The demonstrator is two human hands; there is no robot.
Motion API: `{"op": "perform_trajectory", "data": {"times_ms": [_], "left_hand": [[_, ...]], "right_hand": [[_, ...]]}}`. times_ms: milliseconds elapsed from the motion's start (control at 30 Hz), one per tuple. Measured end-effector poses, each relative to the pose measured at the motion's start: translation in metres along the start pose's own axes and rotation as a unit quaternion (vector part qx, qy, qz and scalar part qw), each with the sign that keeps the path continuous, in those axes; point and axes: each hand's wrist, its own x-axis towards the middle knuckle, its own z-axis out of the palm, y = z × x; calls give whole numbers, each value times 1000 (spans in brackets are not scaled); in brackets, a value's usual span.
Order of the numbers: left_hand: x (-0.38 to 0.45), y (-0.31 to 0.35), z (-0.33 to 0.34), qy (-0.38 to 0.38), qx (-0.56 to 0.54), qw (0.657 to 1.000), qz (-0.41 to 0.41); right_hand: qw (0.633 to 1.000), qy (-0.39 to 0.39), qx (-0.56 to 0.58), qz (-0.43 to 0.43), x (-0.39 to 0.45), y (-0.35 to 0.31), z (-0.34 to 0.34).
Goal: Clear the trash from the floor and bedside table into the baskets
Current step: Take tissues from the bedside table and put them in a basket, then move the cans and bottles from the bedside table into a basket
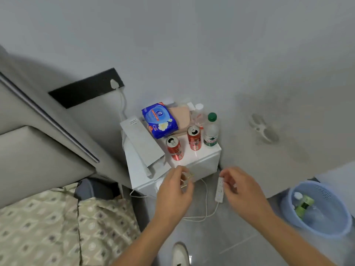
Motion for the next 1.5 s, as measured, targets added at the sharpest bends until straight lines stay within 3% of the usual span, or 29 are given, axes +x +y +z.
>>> {"op": "perform_trajectory", "data": {"times_ms": [200, 333, 433, 600, 833, 1000, 1167, 1500], "left_hand": [[124, -45, -39, 2, 80, 997, -21], [180, -59, -39, -54, 164, 985, -27], [198, -66, -27, -116, 188, 975, -20], [203, -75, -5, -157, 214, 964, 3], [201, -86, 4, -113, 207, 971, 35], [193, -69, -10, -83, 183, 979, 42], [156, -45, -29, -75, 167, 981, 64], [23, 8, 11, -126, 133, 981, 59]], "right_hand": [[990, -29, -126, -47, 131, -50, 43], [975, -18, -210, -66, 192, -55, 60], [962, -32, -263, -66, 207, -46, 68], [953, -52, -292, -63, 210, -34, 72], [962, -37, -258, -77, 217, -28, 78], [980, -2, -179, -90, 191, -41, 63], [986, -17, -147, -81, 120, -33, 36], [985, -81, -150, 21, -65, 71, -11]]}}
